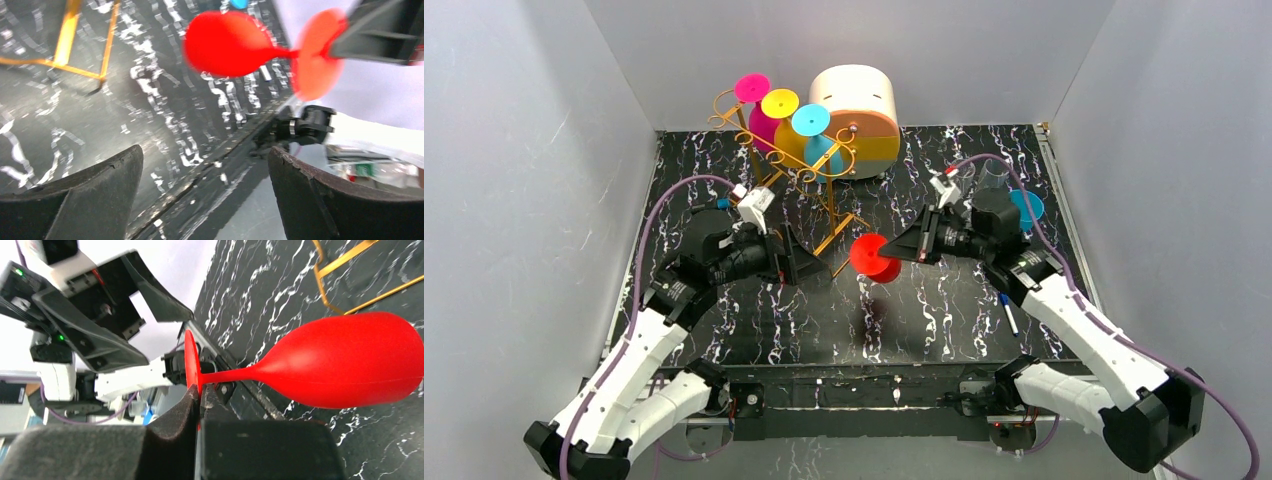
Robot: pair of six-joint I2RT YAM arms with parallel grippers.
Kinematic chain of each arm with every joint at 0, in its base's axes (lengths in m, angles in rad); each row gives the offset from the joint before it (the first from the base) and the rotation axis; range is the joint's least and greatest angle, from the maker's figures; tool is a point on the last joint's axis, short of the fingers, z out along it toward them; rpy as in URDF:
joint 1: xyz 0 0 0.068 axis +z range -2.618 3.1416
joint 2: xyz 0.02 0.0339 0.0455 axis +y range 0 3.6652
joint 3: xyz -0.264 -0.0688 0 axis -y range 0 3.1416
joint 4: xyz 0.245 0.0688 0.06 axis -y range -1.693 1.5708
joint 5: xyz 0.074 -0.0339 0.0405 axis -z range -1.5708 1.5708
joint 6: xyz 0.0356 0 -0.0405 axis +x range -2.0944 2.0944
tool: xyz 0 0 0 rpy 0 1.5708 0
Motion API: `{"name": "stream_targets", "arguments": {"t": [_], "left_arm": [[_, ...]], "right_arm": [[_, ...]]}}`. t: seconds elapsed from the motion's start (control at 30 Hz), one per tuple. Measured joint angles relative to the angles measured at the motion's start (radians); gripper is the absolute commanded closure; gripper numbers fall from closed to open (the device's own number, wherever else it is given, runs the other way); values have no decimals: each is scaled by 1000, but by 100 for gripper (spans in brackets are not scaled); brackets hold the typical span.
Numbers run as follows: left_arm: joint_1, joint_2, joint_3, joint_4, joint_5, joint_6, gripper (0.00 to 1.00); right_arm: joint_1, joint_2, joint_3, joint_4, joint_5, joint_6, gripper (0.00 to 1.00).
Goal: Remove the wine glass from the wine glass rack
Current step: Place the wine glass at the center of the board.
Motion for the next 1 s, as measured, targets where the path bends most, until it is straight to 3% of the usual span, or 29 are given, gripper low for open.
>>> {"name": "stream_targets", "arguments": {"t": [0.23, 0.47, 0.87, 1.0], "left_arm": [[-2, 17, -7, 112, 140, -37, 35], [-9, 35, -43, 164, 224, -50, 41], [-32, 56, -51, 238, 281, -77, 75], [-42, 56, -67, 253, 291, -84, 78]], "right_arm": [[135, 60, -25, 95, -7, -1, 99], [156, 63, -32, 198, -14, -2, 99], [169, 85, -58, 273, -37, 16, 99], [176, 90, -58, 293, -44, 26, 99]]}}
